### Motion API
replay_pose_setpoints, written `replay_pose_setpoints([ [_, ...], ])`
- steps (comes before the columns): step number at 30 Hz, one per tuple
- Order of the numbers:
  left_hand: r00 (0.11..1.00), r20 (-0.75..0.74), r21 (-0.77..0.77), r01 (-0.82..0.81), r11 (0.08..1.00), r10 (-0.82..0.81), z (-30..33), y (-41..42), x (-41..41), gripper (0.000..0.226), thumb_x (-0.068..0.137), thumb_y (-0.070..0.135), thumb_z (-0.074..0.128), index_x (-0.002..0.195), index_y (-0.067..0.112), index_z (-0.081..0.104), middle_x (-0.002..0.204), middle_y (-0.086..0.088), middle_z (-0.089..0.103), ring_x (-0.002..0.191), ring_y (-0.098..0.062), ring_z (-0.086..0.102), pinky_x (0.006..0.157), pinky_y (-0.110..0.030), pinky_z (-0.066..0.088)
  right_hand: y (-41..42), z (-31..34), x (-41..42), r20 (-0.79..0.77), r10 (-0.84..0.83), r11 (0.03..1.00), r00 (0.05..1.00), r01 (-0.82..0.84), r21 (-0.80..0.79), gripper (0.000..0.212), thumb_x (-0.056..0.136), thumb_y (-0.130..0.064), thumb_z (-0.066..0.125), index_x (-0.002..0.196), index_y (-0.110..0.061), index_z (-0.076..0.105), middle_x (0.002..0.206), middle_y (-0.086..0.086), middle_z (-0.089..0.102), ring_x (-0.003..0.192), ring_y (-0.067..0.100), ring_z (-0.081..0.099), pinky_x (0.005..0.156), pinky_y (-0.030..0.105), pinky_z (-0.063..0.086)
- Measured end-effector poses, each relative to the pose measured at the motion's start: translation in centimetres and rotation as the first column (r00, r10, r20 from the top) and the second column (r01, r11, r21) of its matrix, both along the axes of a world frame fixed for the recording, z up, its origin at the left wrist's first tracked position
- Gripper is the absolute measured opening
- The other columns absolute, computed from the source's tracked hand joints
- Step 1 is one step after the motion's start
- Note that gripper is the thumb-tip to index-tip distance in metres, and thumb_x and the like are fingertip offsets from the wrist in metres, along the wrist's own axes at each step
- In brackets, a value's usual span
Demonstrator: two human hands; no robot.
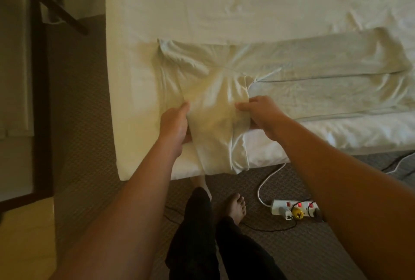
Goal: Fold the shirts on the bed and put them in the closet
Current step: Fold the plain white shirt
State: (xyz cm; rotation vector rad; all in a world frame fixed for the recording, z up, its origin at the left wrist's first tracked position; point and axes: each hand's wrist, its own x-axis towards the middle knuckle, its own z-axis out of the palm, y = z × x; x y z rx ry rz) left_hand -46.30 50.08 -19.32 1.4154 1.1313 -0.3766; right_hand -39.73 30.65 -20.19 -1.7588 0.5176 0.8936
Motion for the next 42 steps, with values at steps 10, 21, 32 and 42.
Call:
replay_pose_setpoints([
  [10, 0.999, -0.048, -0.073, -0.027, 0.997, 0.024, -0.8, -0.4, -2.8, 0.023, 0.106, 0.033, 0.051, 0.118, 0.016, 0.06, 0.112, -0.008, 0.068, 0.098, -0.029, 0.068, 0.073, -0.042, 0.057, -0.2, 0.8, -2.2, 0.032, -0.015, 0.989, 0.999, 0.019, -0.147, 0.029, 0.102, -0.026, 0.055, 0.113, 0.0, 0.06, 0.099, 0.016, 0.066, 0.083, 0.026, 0.063, 0.08, 0.041, 0.055],
  [21, 0.985, -0.072, -0.062, 0.156, 0.986, -0.16, -2.2, -0.8, -5.6, 0.013, 0.098, 0.026, 0.067, 0.104, 0.014, 0.065, 0.11, -0.008, 0.072, 0.096, -0.027, 0.072, 0.067, -0.037, 0.059, -2.5, -0.1, -4.2, -0.073, 0.27, 0.95, 0.96, -0.278, -0.14, 0.023, 0.096, -0.02, 0.061, 0.115, -0.008, 0.062, 0.107, 0.012, 0.067, 0.092, 0.03, 0.068, 0.066, 0.036, 0.057],
  [32, 0.632, -0.309, 0.474, 0.75, 0.461, -0.711, 1.0, 3.4, 0.4, 0.018, 0.093, 0.032, 0.059, 0.086, 0.017, 0.065, 0.081, -0.004, 0.068, 0.071, -0.027, 0.066, 0.062, -0.038, 0.052, 1.8, 0.4, -1.9, 0.224, 0.627, 0.678, 0.746, -0.381, -0.628, 0.018, 0.095, -0.03, 0.051, 0.087, -0.015, 0.057, 0.077, 0.001, 0.059, 0.067, 0.02, 0.057, 0.06, 0.032, 0.049],
  [42, 0.816, -0.141, 0.568, 0.53, 0.629, -0.561, -1.6, 9.9, 11.4, 0.033, 0.096, 0.047, 0.054, 0.077, 0.021, 0.059, 0.076, 0.0, 0.06, 0.071, -0.024, 0.058, 0.056, -0.031, 0.033, 8.5, -1.6, 6.9, 0.421, 0.598, 0.752, 0.682, -0.295, -0.59, 0.025, 0.103, -0.022, 0.042, 0.11, -0.012, 0.064, 0.109, 0.005, 0.059, 0.093, 0.025, 0.059, 0.074, 0.032, 0.042],
])
